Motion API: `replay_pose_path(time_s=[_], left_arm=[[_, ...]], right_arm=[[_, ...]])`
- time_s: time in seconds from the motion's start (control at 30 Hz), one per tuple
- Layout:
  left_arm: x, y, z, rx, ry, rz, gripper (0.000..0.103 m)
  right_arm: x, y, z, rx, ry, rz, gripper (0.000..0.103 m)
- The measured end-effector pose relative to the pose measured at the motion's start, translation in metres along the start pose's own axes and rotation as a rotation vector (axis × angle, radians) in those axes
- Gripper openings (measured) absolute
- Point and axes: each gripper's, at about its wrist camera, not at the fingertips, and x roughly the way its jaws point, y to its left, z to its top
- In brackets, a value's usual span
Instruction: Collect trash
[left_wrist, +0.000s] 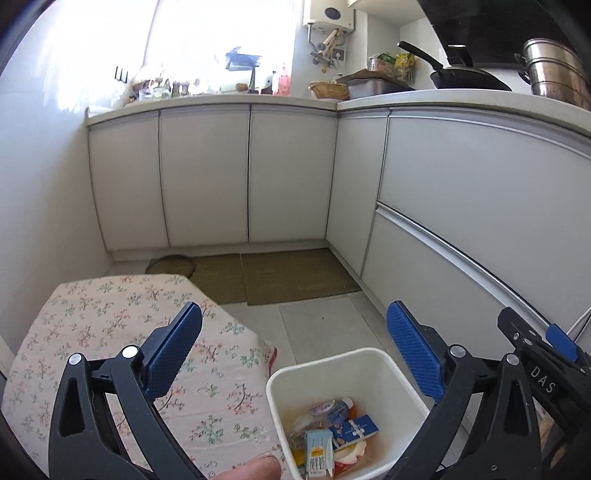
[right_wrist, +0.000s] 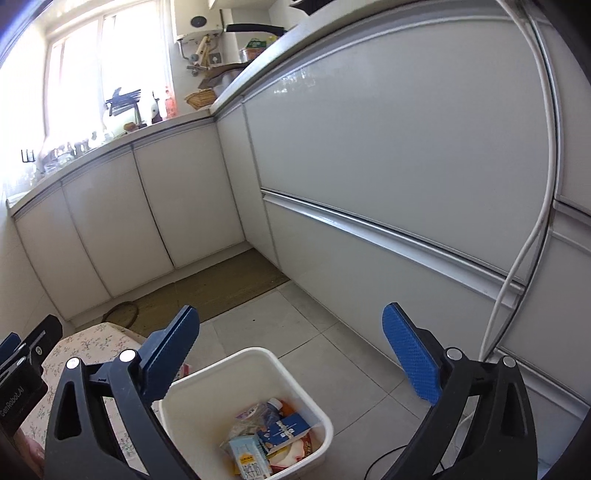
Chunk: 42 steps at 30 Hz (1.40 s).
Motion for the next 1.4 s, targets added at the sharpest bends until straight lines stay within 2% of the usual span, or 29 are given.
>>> replay_pose_path(time_s=[0.1, 0.2, 0.3, 0.43, 0.6, 0.77, 0.93, 1.4], left_arm=[[-0.010, 0.026, -0.004, 0.010, 0.057, 0.071, 0.096], [-0.032, 0.051, -0.011, 0.028, 0.032, 0.130, 0.096], [-0.052, 0.075, -0.010, -0.001, -0.020, 0.199, 0.096], [-0.077, 0.104, -0.001, -0.050, -0.043, 0.260, 0.096], [-0.095, 0.127, -0.005, -0.029, -0.053, 0.348, 0.096], [-0.095, 0.152, -0.013, -0.077, -0.006, 0.353, 0.096], [-0.092, 0.168, -0.022, -0.095, 0.025, 0.355, 0.096], [-0.089, 0.177, -0.023, -0.116, 0.046, 0.368, 0.096]], right_arm=[[-0.019, 0.027, -0.010, -0.013, -0.015, -0.050, 0.096], [-0.035, 0.053, -0.020, -0.037, -0.008, 0.035, 0.096], [-0.048, 0.083, -0.030, -0.087, -0.004, 0.087, 0.096], [-0.057, 0.116, -0.041, -0.135, 0.022, 0.137, 0.096], [-0.067, 0.148, -0.048, -0.167, 0.012, 0.186, 0.097], [-0.075, 0.174, -0.055, -0.207, 0.016, 0.229, 0.096], [-0.081, 0.190, -0.059, -0.244, -0.012, 0.217, 0.097], [-0.074, 0.201, -0.069, -0.301, 0.010, 0.198, 0.096]])
